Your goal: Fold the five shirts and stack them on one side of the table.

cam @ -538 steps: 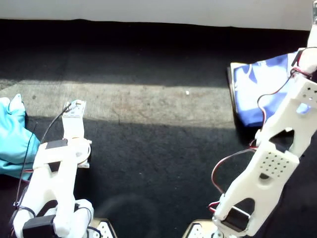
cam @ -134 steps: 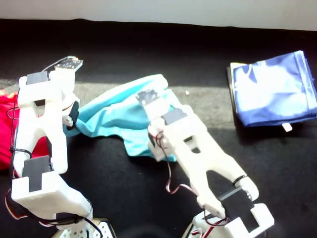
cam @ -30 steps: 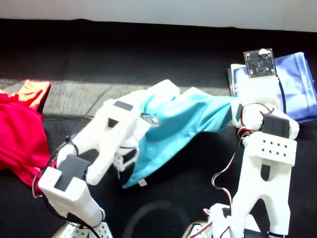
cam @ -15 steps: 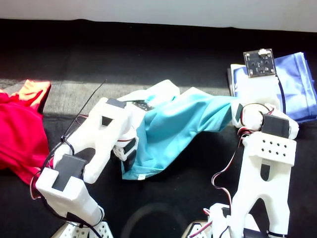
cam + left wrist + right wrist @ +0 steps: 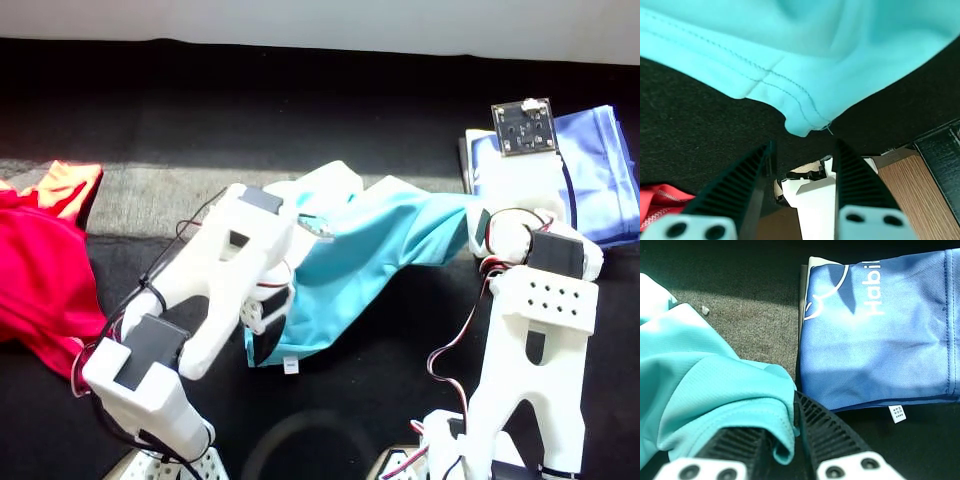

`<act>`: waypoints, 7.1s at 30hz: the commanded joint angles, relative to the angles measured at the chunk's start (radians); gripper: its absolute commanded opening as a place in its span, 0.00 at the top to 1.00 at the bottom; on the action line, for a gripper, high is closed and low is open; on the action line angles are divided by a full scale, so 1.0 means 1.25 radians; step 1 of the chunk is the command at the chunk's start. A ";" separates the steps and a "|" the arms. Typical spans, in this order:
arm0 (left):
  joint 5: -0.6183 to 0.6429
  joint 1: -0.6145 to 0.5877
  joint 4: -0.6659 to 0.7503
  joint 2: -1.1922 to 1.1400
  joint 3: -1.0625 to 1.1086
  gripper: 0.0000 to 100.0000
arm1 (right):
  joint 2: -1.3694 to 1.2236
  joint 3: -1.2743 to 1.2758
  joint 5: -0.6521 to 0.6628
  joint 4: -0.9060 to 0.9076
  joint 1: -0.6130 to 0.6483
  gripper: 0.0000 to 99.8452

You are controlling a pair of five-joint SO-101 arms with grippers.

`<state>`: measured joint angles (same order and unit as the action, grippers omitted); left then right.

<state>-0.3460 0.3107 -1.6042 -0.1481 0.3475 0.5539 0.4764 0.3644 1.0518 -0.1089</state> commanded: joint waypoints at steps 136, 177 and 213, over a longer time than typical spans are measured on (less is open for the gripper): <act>0.016 -0.380 0.011 0.771 -0.756 0.99 | 0.006 -1.240 -0.120 0.569 0.030 0.99; 0.012 -0.381 0.018 0.771 -0.584 0.99 | 0.015 -0.999 -0.126 0.441 -0.028 0.99; -0.069 -0.452 0.317 -0.105 -0.913 0.99 | -0.743 -1.005 -0.126 -0.148 0.164 0.99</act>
<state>-0.4212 -0.2309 -1.1838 -0.2631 -0.6529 -0.3836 -0.7633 0.2094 0.9321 0.0829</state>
